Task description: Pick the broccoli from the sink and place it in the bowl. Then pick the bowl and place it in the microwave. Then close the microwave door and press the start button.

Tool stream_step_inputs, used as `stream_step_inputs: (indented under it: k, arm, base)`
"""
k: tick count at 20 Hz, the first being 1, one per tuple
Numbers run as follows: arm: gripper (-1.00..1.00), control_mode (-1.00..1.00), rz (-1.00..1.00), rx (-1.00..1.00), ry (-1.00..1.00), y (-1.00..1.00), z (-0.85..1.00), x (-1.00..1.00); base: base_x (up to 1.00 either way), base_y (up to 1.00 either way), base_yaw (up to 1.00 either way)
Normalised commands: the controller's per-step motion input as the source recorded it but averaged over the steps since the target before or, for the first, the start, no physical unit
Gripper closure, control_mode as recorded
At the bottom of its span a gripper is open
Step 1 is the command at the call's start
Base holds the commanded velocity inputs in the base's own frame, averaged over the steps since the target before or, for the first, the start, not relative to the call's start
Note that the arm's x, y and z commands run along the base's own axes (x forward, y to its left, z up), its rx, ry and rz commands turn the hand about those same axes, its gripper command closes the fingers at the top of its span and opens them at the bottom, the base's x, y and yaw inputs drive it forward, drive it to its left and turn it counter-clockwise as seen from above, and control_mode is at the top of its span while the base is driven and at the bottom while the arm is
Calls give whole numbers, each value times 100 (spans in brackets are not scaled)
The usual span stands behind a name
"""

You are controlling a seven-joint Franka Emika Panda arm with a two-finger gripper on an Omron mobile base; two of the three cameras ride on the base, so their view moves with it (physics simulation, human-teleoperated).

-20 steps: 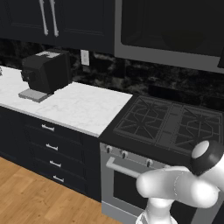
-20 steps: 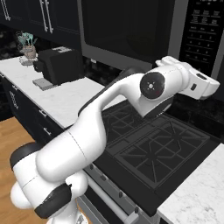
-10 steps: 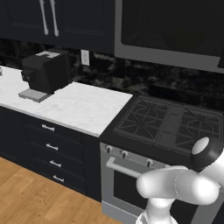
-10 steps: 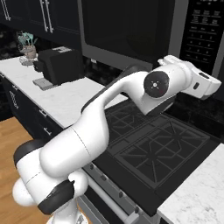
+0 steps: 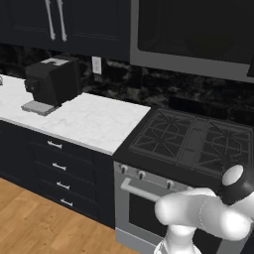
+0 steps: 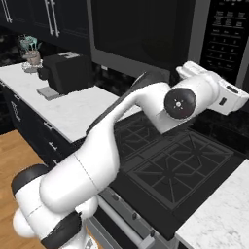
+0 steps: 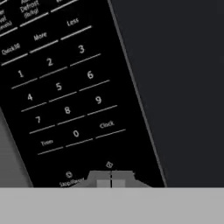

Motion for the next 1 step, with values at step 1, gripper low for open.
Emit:
stream_step_inputs:
  k: [1]
  arm:
    - [100, -100, 0, 0, -20, 34, 0, -76]
  base:
    - [0, 0, 0]
